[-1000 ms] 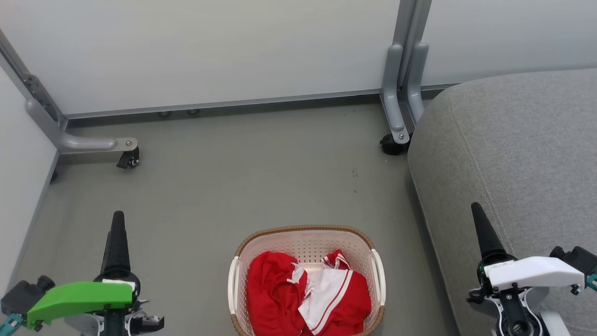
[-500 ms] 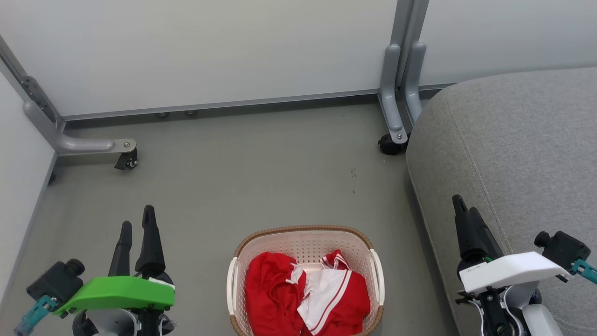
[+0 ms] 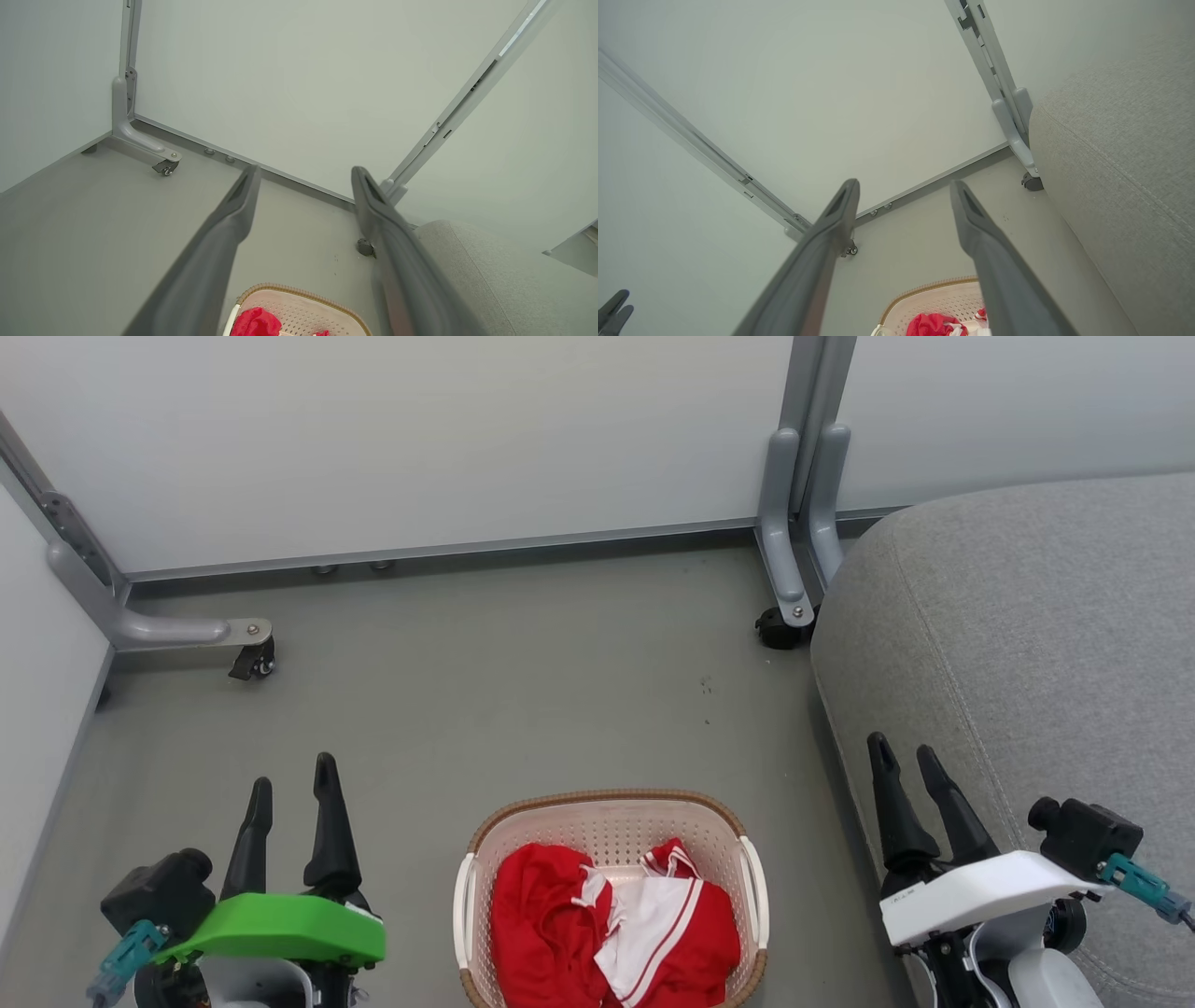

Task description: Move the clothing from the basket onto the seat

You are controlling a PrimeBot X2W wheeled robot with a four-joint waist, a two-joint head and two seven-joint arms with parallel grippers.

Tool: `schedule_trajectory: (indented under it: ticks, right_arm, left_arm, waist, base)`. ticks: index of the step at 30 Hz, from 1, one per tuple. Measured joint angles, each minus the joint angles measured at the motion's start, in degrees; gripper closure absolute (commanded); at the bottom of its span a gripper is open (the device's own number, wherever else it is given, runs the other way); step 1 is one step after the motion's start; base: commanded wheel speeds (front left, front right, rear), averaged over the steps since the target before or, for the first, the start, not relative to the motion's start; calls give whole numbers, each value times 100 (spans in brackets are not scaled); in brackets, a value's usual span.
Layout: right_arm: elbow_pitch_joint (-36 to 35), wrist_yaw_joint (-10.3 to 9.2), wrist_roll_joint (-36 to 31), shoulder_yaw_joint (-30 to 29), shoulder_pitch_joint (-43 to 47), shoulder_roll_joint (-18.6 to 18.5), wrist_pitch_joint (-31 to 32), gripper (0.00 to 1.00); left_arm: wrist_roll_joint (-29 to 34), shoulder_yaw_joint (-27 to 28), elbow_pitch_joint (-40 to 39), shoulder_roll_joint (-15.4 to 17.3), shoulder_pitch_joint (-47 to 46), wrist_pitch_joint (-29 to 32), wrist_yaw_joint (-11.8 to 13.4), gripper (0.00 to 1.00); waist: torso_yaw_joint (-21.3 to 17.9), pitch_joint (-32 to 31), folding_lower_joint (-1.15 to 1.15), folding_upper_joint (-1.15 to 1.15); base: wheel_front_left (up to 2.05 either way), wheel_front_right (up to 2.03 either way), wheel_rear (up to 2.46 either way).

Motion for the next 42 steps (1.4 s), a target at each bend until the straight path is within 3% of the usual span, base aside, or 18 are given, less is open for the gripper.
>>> schedule_trajectory:
  ticks: [19, 42]
  right_arm:
    - [-167, 1, -1183, 170, 94, -9, -292, 0]
    - [-326, 2, -2307, 248, 236, -19, -587, 0]
  left_arm:
    - [1159, -320, -92, 83, 112, -297, 237, 0]
    - [2335, -394, -35, 19, 339, -598, 186, 0]
  waist:
    - [-32, -48, 0, 0]
    - [-94, -192, 0, 0]
  base:
    - [0, 0, 0]
    - [0, 0, 0]
